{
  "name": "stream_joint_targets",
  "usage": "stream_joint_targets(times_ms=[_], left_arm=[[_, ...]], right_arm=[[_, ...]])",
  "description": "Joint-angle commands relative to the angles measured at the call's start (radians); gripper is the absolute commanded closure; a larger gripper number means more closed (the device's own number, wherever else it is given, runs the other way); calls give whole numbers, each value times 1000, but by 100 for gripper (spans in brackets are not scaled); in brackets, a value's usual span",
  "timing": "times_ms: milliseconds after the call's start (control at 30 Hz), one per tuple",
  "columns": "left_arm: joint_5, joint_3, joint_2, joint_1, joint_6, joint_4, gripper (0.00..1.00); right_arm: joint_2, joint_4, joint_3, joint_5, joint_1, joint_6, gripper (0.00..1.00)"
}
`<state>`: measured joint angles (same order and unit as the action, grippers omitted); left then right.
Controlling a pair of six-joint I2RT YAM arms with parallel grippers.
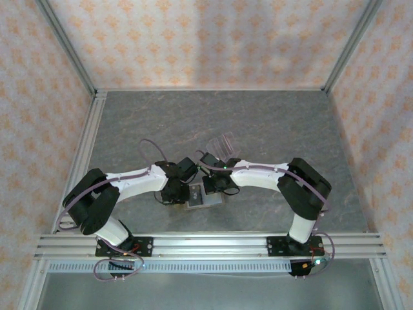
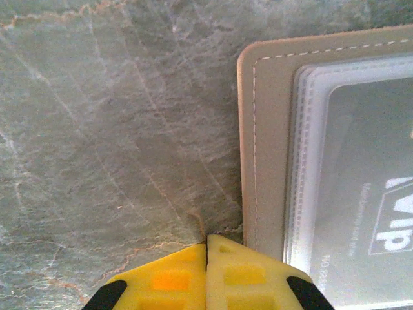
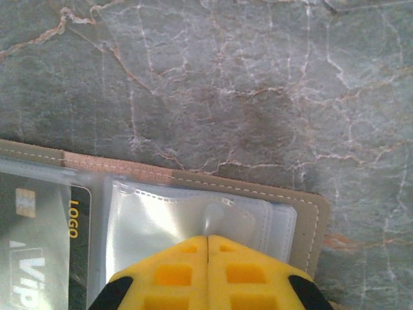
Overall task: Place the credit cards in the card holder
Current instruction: Flip over the card slot in the card holder.
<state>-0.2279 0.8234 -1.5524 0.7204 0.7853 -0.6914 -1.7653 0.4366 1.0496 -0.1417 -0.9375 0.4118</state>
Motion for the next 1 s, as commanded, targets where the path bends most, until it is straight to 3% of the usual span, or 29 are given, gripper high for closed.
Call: stream_joint_targets(times_ms=[0,533,967], left_arm=[[16,8,-3,4,8,6,92],[-3,9,-16,4,17,36,92],[-37,20,-56,11,34,73,92]], right_arm=[[-24,77,-5,63,-77,-6,100],[56,131,95,42,-78,-18,100],[30,62,119,-99,-76,28,100]])
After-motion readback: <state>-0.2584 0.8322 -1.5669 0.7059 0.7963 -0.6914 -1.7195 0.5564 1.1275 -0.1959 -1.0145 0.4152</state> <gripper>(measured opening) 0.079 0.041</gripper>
